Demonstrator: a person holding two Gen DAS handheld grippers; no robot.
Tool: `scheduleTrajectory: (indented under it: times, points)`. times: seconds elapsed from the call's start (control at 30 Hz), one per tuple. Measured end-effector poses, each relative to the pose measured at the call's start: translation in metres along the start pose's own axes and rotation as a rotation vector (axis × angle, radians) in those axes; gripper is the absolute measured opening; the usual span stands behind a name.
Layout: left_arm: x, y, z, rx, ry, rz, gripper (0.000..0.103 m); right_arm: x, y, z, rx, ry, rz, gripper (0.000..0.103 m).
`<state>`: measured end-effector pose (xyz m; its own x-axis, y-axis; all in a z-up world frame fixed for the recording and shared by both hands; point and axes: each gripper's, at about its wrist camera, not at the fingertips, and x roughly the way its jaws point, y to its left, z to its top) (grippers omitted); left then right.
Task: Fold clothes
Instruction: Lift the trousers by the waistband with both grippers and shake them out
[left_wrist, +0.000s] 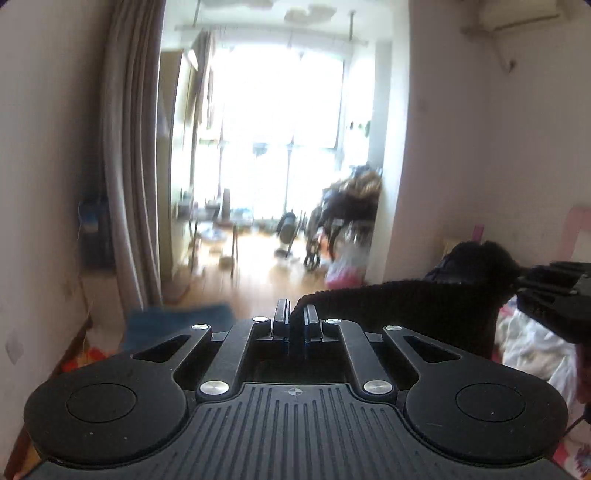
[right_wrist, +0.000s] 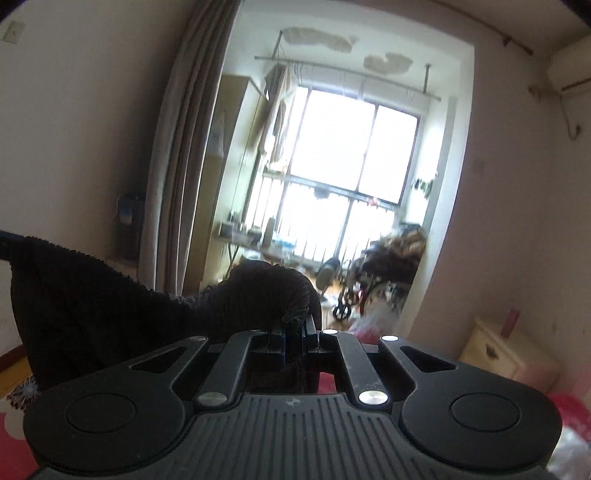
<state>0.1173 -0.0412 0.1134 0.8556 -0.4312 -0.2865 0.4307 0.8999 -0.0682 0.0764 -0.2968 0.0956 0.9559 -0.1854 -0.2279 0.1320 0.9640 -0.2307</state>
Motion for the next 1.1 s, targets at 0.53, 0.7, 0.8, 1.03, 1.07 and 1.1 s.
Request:
scheduleTrajectory:
  times: [0.53,0.7,0.8,1.03,1.07,1.1]
  points:
    - [-0.08,0.007,0.055,-0.001,-0.218,0.005,0.0,-0.059,-0.044,0.094,0.131,-0.109,0.095,0.007]
    - [-0.044,-0.016,-0.008,-0.002,-0.053,-0.101,0.01,-0.074,-0.036,0.067,0.09,-0.051,0.08,0.007]
    - [-0.025,-0.038,-0.062,0.008,0.054,-0.203,0.031,-0.081,-0.027,0.053,0.066,-0.011,0.075,0.007]
    - [0.02,-0.114,-0.168,0.174,0.166,-0.317,0.056,-0.102,-0.01,0.066,0.018,0.028,0.079,0.007]
    - [0.022,-0.121,-0.175,0.198,0.162,-0.309,0.058,-0.106,-0.008,0.071,0.013,0.027,0.079,0.007]
    - [0.025,-0.127,-0.18,0.215,0.156,-0.301,0.059,-0.108,-0.007,0.075,0.012,0.029,0.082,0.007]
